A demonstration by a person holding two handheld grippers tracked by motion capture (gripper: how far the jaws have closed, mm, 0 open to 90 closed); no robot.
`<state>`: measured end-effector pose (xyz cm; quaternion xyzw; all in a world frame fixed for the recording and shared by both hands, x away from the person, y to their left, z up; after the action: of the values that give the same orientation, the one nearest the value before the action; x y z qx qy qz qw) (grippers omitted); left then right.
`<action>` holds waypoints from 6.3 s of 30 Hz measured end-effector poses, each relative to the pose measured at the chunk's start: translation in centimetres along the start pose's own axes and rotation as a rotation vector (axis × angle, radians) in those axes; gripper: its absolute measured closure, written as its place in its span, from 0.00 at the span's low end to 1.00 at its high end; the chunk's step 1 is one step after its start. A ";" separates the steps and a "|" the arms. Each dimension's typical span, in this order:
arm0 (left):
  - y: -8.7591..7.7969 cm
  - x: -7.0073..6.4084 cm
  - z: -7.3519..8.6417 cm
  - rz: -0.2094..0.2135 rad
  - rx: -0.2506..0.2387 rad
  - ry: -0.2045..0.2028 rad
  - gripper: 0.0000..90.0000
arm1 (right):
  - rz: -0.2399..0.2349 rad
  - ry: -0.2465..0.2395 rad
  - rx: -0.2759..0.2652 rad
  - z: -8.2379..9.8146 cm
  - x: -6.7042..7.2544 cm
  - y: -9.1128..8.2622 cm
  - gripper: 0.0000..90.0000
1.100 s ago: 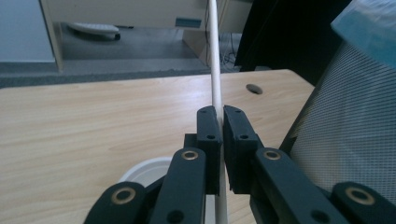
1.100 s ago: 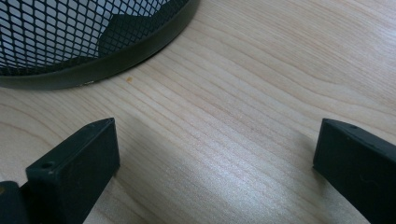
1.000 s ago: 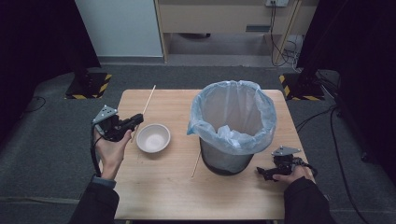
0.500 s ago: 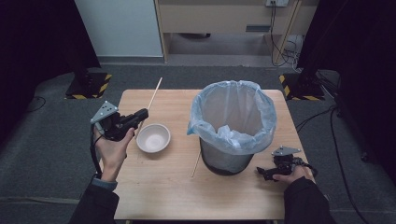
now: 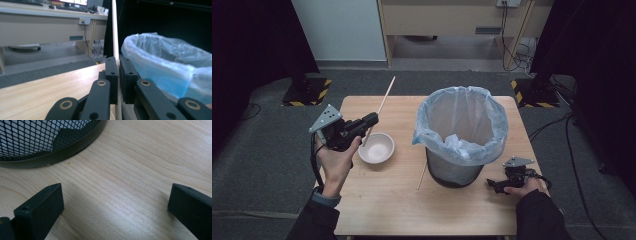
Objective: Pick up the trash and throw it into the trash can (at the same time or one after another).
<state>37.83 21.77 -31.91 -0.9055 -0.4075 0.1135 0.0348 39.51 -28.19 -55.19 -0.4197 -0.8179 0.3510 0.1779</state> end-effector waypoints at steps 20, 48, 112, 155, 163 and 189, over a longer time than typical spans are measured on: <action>3.2 -3.4 -3.8 0.073 -0.052 0.039 0.95 | 0.001 0.005 -0.002 0.0 0.0 0.0 0.01; 10.1 -9.0 -6.8 0.167 -0.025 0.105 0.95 | 0.005 0.000 -0.008 0.0 0.0 0.1 0.01; 3.8 -3.0 -1.1 -0.008 0.043 0.078 0.41 | 0.007 0.006 -0.013 0.1 0.0 0.0 0.00; 7.8 0.3 13.9 -0.101 0.459 0.024 0.38 | 0.011 0.015 -0.008 0.0 0.1 0.1 0.00; 9.6 -1.3 16.1 -0.068 0.534 0.054 0.38 | 0.010 0.014 -0.008 0.0 0.1 0.1 0.00; 13.3 -4.7 20.9 -0.025 0.693 0.080 0.42 | 0.009 0.013 -0.009 0.0 0.1 0.1 0.01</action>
<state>39.62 8.76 -53.43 -0.8386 -0.3539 0.2090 0.3574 39.48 -28.07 -55.26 -0.4265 -0.8165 0.3452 0.1797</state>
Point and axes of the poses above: each handheld gripper's, and its own axes: y roughly forward along the jaws, z roughly out of its underside, x roughly to its left, the point moved 2 cm from there along y, roughly forward along the jaws, and after that the axes turned 1 degree about z, right-handed, at the moved point
